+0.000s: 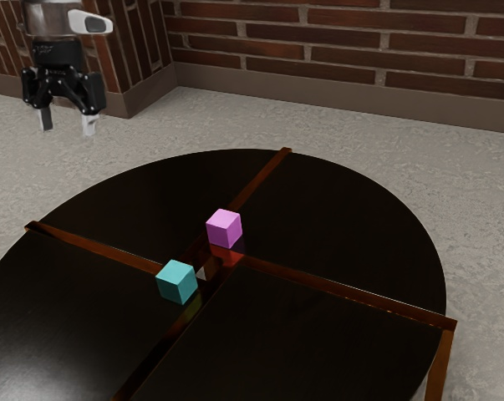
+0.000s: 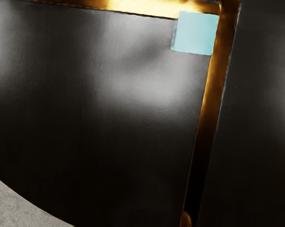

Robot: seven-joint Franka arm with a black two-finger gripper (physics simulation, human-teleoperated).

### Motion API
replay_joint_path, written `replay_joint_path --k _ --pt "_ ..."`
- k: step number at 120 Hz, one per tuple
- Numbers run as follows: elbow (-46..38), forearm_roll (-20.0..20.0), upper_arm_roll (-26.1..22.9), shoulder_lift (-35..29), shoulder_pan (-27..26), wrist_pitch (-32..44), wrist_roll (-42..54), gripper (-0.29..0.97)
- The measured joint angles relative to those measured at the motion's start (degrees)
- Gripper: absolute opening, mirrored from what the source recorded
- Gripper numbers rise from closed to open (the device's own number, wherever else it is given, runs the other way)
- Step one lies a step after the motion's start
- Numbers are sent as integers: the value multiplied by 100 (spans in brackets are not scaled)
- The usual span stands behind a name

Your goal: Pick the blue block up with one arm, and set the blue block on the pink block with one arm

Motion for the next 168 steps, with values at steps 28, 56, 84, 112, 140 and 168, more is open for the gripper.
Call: replay_joint_path --k 28,56,84,112,140,168 --pt "-661 45 -99 -2382 140 736 -16 68" --pt "-5643 476 -432 -4146 3 2130 -362 68" --pt "-6367 -253 -781 -1647 -3 5142 -526 68" --pt "-6379 -421 -723 -1004 28 7073 -180 68" --pt "-6386 -413 -637 -718 32 7728 294 68" --pt "-6152 -591 -635 -176 35 7900 636 68"
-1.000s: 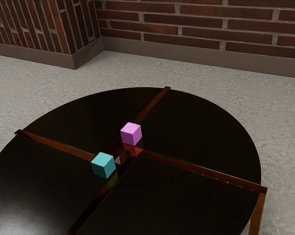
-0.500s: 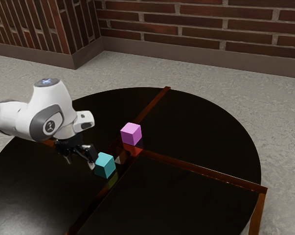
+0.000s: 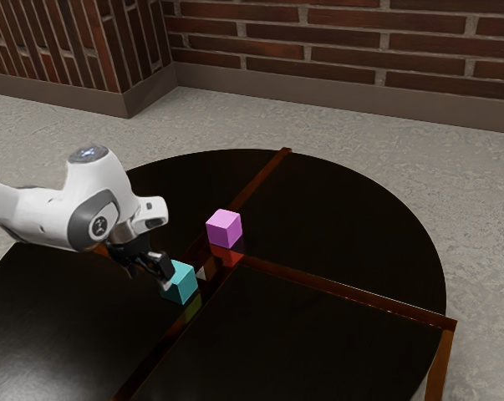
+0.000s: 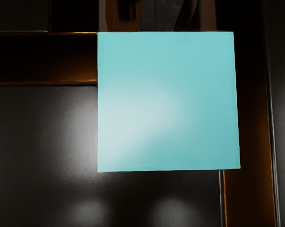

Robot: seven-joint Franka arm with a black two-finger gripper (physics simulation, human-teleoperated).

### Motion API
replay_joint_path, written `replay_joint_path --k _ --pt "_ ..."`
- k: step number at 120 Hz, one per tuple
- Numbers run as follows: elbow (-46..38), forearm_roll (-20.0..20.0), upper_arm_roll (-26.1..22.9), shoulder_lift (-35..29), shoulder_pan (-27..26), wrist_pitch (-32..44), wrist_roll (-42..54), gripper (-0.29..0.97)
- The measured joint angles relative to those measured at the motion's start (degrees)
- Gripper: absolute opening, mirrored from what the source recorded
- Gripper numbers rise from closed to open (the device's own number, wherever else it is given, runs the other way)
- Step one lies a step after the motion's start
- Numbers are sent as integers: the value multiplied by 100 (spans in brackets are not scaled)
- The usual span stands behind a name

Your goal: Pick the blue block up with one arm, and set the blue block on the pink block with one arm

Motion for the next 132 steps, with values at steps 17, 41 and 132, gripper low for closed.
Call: replay_joint_path --k 17,41,132 --pt "257 -162 -11 265 4 -28 145 68" --pt "809 -511 -34 705 -41 -140 293 67" --pt "1469 -70 -20 1208 -67 -611 -532 68"
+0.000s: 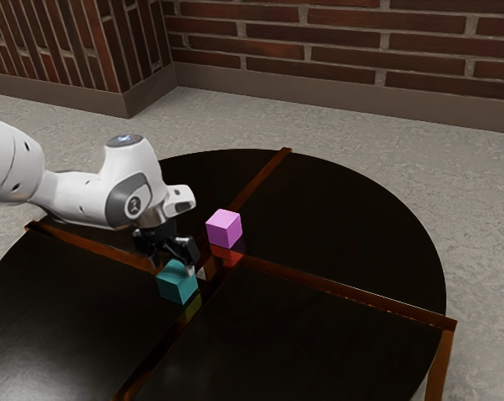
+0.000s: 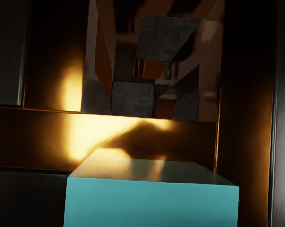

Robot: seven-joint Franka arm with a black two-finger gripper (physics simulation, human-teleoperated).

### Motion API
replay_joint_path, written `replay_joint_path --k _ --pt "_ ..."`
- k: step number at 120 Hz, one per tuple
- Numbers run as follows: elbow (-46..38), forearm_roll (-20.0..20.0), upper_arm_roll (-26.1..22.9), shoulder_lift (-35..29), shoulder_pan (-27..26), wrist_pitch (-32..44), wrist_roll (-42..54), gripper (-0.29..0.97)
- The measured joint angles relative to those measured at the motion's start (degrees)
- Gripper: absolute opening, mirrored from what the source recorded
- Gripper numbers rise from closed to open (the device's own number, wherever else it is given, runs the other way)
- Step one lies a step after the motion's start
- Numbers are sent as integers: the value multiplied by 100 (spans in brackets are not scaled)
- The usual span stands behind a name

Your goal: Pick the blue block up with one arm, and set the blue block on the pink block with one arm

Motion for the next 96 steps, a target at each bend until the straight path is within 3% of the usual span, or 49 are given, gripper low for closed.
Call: replay_joint_path --k 77,96 --pt "65 9 -51 371 -8 9 2 68" --pt "129 30 -51 391 -8 18 37 58"
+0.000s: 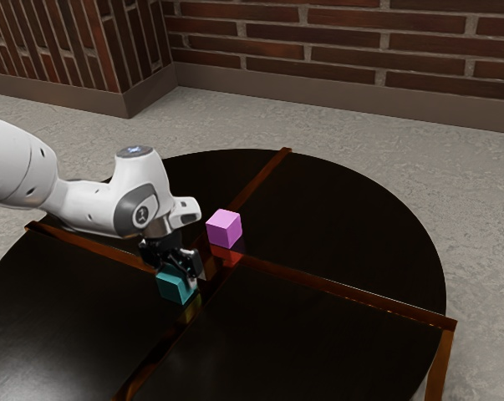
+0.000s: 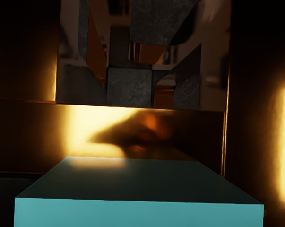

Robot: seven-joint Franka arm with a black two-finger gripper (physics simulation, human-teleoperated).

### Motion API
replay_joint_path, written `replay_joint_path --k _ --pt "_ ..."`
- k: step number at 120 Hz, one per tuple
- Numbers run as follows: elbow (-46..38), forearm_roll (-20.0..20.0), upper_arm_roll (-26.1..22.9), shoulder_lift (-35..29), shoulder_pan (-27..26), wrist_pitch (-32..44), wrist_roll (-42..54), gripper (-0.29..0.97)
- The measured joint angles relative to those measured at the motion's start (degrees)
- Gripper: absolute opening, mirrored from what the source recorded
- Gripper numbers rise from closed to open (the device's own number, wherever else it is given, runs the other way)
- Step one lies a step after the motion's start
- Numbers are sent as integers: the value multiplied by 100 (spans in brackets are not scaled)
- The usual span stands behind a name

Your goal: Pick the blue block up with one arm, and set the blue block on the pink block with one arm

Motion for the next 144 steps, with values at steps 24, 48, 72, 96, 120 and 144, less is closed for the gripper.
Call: replay_joint_path --k 24,48,72,96,120,144 --pt "13 11 1 -5 -1 5 64 44" --pt "17 65 9 -76 0 8 69 35" --pt "1006 195 171 -97 10 -283 46 35" --pt "4191 380 159 1479 28 -1808 52 37" --pt "5652 368 81 2447 42 -3042 73 37" --pt "6211 366 59 2860 44 -3704 87 37"
